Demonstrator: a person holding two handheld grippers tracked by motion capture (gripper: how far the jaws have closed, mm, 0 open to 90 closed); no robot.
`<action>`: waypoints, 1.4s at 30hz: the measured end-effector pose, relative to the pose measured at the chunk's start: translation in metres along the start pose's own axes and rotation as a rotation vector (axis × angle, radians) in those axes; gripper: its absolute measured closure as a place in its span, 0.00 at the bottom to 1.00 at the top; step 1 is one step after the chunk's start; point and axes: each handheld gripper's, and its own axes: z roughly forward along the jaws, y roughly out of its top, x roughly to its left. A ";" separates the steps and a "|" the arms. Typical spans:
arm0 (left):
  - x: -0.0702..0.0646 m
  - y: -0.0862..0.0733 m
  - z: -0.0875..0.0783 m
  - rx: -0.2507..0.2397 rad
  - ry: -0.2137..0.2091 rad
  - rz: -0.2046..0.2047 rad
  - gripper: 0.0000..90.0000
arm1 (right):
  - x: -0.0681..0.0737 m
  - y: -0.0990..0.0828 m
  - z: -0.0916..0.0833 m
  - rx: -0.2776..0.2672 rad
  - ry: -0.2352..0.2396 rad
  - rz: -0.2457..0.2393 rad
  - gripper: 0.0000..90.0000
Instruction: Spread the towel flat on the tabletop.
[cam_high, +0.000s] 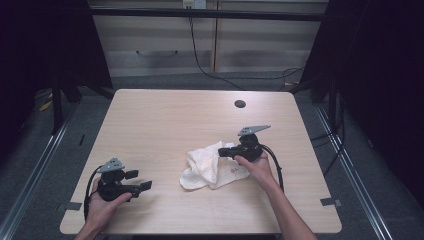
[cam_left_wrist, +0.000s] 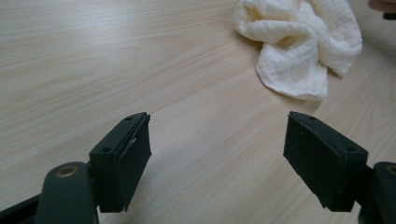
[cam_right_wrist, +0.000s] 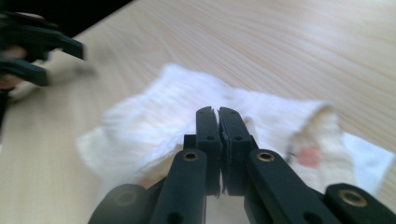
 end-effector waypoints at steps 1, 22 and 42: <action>-0.001 0.000 0.000 -0.002 -0.001 -0.001 0.25 | -0.010 -0.004 0.004 0.011 -0.018 0.019 0.98; -0.059 0.023 0.026 -0.008 -0.198 0.085 0.52 | 0.003 -0.036 0.004 0.078 -0.038 0.035 0.98; -0.066 0.027 0.093 0.136 -0.151 0.185 0.89 | 0.026 -0.044 0.001 0.120 -0.001 0.003 0.98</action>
